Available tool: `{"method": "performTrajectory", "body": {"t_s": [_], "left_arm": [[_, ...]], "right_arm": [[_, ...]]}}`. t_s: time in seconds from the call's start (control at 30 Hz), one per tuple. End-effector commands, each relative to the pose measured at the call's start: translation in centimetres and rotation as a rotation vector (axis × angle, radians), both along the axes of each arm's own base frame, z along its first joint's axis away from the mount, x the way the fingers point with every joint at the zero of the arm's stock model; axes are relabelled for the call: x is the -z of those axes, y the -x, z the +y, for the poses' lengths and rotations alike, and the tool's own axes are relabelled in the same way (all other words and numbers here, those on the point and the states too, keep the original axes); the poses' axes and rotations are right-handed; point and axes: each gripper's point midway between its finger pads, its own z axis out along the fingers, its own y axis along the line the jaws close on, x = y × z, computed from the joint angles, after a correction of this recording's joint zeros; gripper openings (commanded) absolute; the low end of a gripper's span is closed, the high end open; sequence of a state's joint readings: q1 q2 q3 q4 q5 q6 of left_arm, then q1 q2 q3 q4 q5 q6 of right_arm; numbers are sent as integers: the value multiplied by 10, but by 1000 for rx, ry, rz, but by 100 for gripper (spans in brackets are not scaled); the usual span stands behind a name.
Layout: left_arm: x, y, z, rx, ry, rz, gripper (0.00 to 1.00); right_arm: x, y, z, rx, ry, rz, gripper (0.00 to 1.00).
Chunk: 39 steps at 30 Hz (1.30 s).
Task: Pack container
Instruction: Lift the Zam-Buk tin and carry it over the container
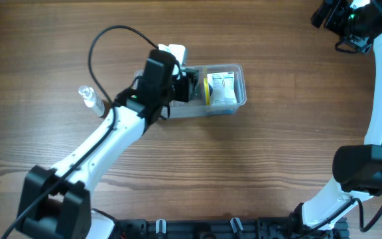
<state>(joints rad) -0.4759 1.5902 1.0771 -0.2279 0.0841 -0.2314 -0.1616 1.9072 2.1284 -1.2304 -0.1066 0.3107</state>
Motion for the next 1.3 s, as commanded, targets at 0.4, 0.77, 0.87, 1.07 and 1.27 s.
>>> {"method": "performTrajectory", "body": {"t_s": [0.4,0.77,0.87,1.07,1.27], "left_arm": [[38,5,-2,-110,-102,76,27],[45,12,2,-168,-77,139,28],[48,16,4,-183,-80,164,28],[50,18,5,-183,-86,173,32],[46,14,3,-182,-72,154,45]], "right_arm": [[-1,-1,0,11,6,-3,100],[-1,-1,0,11,6,-3,100],[-1,-1,0,10,6,-3,100],[-1,-1,0,10,6,-3,100],[-1,-1,0,10,6,-3,100]]}}
